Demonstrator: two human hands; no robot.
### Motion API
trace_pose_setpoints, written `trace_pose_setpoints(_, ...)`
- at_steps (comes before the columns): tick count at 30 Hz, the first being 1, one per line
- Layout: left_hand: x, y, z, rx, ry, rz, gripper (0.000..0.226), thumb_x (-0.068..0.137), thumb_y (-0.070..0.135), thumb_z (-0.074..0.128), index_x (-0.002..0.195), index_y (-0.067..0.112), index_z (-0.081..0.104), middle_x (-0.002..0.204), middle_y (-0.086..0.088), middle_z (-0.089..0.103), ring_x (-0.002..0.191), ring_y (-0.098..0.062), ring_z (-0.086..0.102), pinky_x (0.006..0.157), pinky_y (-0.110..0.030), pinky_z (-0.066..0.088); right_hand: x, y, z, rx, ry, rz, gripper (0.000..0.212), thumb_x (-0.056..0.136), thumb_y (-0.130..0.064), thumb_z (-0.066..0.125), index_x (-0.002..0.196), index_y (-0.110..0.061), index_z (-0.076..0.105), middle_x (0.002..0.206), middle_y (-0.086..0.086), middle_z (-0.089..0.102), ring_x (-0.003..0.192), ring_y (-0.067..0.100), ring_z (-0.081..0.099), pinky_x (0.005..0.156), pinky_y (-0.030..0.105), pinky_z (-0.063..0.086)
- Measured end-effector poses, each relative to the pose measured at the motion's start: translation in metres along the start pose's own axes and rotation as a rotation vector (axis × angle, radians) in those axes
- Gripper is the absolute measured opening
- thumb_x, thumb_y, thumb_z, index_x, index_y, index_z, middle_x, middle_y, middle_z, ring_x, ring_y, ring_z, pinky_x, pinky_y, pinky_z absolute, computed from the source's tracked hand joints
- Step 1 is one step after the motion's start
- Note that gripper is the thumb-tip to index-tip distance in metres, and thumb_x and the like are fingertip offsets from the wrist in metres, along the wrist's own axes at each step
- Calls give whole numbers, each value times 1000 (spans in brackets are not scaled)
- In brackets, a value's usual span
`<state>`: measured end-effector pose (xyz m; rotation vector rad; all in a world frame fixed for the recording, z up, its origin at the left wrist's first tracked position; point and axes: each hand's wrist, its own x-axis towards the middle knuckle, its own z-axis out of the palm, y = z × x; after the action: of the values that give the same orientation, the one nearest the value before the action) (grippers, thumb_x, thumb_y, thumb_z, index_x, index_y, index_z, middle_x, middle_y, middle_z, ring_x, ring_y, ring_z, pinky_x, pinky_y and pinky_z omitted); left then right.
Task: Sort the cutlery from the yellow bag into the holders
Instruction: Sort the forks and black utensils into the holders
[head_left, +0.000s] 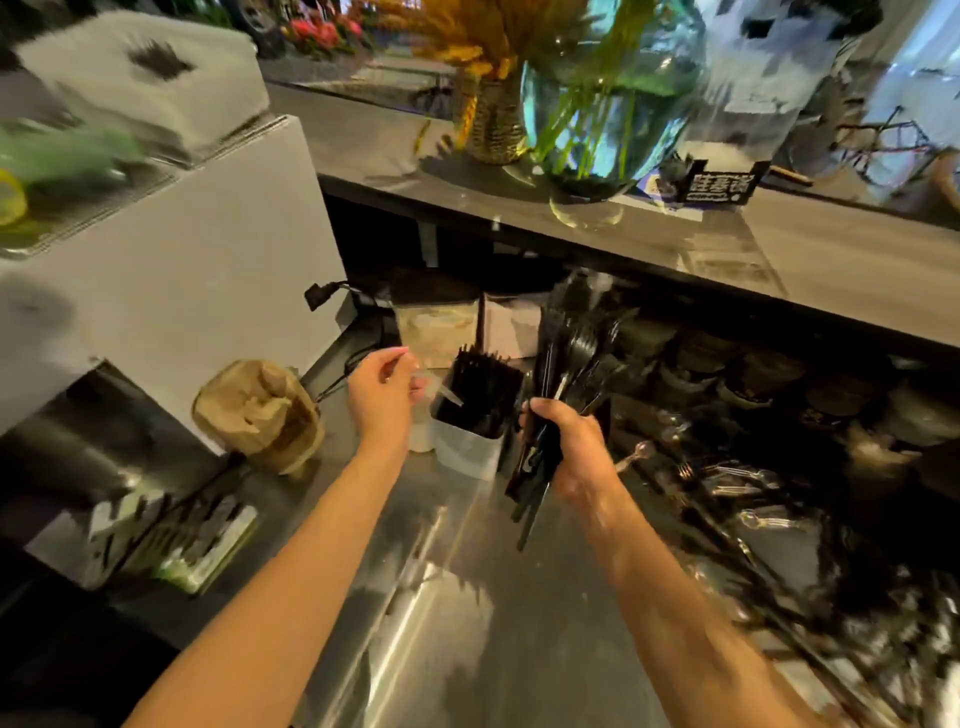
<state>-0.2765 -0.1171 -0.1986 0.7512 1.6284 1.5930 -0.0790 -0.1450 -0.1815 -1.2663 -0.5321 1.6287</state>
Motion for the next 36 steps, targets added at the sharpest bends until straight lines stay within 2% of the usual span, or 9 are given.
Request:
trace_pose_setpoints(6, 48, -20, -27, 98, 87, -94, 14, 94, 10, 64, 106, 9, 70, 87, -4, 71, 59, 0, 65, 50, -15, 49, 16, 12, 37, -93, -26, -30, 13, 91, -8, 63, 85, -1, 72, 68, 7, 66, 60, 16, 63, 60, 29, 50)
trace_pose_setpoints(10, 70, -27, -33, 8, 168, -179, 18, 93, 8, 64, 109, 3, 69, 87, -7, 72, 55, -9, 62, 46, -20, 48, 20, 12, 50, -119, -14, -28, 16, 91, -11, 63, 80, -5, 73, 67, 5, 66, 61, 16, 62, 60, 28, 49)
trace_pose_setpoints(15, 71, -36, -32, 222, -5, -211, 19, 96, 9, 61, 114, 10, 69, 95, -5, 70, 63, -14, 65, 49, -22, 51, 19, 9, 54, -125, 2, -28, 18, 92, -10, 62, 78, -4, 71, 64, 5, 65, 60, 16, 61, 60, 29, 49)
trace_pose_setpoints(18, 60, -27, -28, 276, -29, -99, 19, 100, 17, 55, 114, 15, 67, 95, 2, 66, 69, -16, 65, 55, -27, 54, 16, 6, 51, -83, 12, -29, 17, 93, -9, 61, 81, -4, 71, 66, 5, 65, 61, 16, 62, 61, 29, 49)
trace_pose_setpoints(20, 45, -13, -19, 222, -73, -29, 18, 101, 21, 51, 109, 16, 67, 88, 7, 65, 72, -15, 65, 62, -31, 57, 13, 2, 48, -65, 10, -48, 16, 93, -10, 61, 83, -3, 71, 67, 5, 66, 63, 15, 63, 64, 29, 51)
trace_pose_setpoints(23, 13, 8, 4, 46, -188, -35, 22, 101, 22, 49, 102, 12, 68, 92, 0, 70, 76, -11, 67, 68, -31, 58, 8, -7, 44, 19, 53, -82, 12, 92, -7, 62, 87, 0, 70, 70, 6, 67, 65, 16, 64, 64, 27, 53)
trace_pose_setpoints(27, -44, 25, 36, -140, -390, -134, 25, 102, 17, 46, 95, 13, 69, 106, -14, 72, 92, -24, 69, 78, -36, 56, -4, -23, 31, 138, 155, -158, 13, 91, -8, 64, 86, 3, 68, 70, 10, 65, 62, 20, 64, 61, 29, 55)
trace_pose_setpoints(32, -115, 23, 73, -252, -574, -293, 37, 105, 34, 40, 104, 17, 73, 105, -6, 75, 101, -21, 70, 90, -38, 54, -22, -47, -8, 304, 343, -285, 13, 87, -6, 69, 93, 2, 63, 69, 11, 61, 56, 20, 61, 52, 27, 52)
trace_pose_setpoints(36, -163, 20, 107, -267, -544, -396, 41, 105, 37, 37, 105, 16, 72, 106, -10, 75, 105, -25, 70, 99, -47, 52, -38, -54, -54, 360, 458, -317, 23, 82, -9, 74, 101, 2, 64, 76, 12, 64, 60, 22, 65, 57, 32, 54)
